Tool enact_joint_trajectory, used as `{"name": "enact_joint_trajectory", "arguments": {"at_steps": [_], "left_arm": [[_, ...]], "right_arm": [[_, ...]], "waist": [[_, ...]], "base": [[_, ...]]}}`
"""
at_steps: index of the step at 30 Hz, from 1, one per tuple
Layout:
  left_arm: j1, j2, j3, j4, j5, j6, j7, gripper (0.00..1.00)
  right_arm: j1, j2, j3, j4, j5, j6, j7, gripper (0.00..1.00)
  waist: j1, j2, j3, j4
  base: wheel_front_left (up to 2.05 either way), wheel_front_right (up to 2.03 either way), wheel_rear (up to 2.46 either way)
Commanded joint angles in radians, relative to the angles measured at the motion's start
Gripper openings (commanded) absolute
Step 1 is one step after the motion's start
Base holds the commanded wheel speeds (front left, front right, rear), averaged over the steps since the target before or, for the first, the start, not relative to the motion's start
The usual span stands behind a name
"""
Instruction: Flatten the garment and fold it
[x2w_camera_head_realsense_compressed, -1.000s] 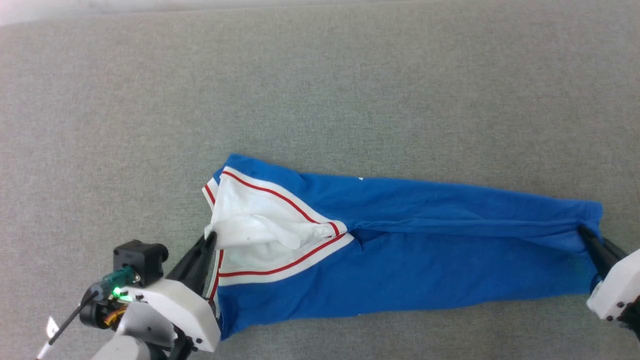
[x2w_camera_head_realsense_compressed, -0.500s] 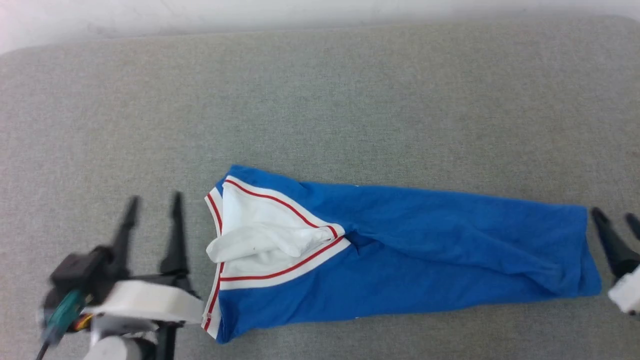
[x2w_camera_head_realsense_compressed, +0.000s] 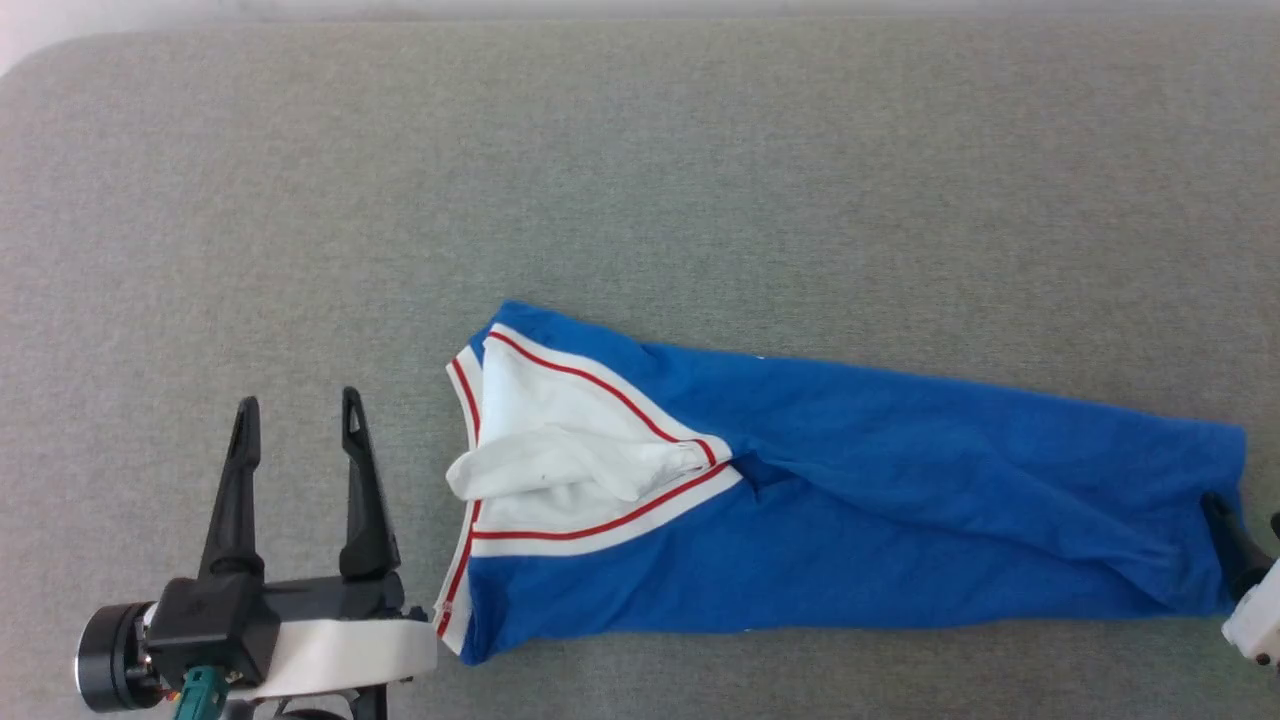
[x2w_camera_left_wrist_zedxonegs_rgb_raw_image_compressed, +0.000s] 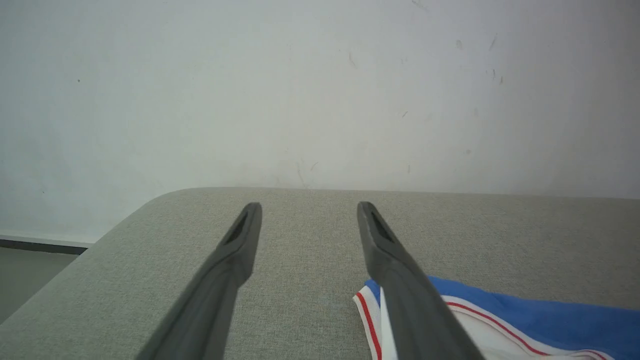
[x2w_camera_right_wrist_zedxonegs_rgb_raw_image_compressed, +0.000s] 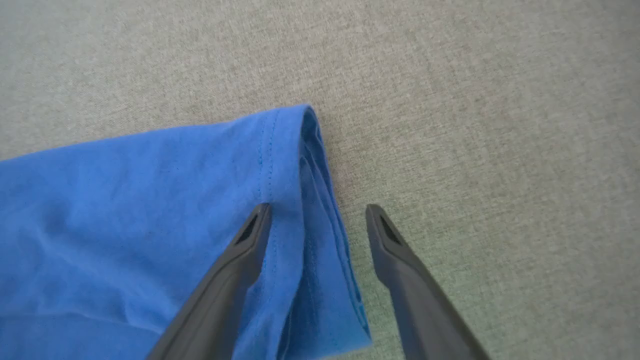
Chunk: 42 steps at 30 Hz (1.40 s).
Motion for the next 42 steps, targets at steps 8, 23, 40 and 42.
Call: {"name": "enact_joint_trajectory", "arguments": {"at_steps": [8,23,40,42], "left_arm": [[-0.012,-0.017,-0.011,0.014,0.007,-0.008,-0.005,1.00],[-0.017,-0.001,-0.033,0.059,0.008,-0.026,0.014,1.00],[-0.003,-0.004,-0.064,0.114,-0.018,-0.053,0.023,1.00],[-0.002,-0.006,-0.064,0.116,-0.023,-0.056,0.022,1.00]], "right_arm": [[-0.011,-0.002,0.021,0.061,-0.006,-0.001,0.077,1.00],[-0.085,-0.083,-0.084,0.062,-0.029,-0.001,0.043,0.00],[-0.049,-0.041,0.090,-0.033,0.021,-0.001,0.082,0.00],[-0.041,-0.030,0.160,-0.079,0.045,-0.001,0.099,0.00]], "waist": [[0.0000,0.0000,0.032,0.033],[0.0000,0.0000,-0.018,0.019],[0.0000,0.0000,-0.099,0.022],[0.0000,0.0000,-0.103,0.024]], "base": [[0.00,0.00,0.00],[0.00,0.00,0.00],[0.00,0.00,0.00],[0.00,0.00,0.00]]}}
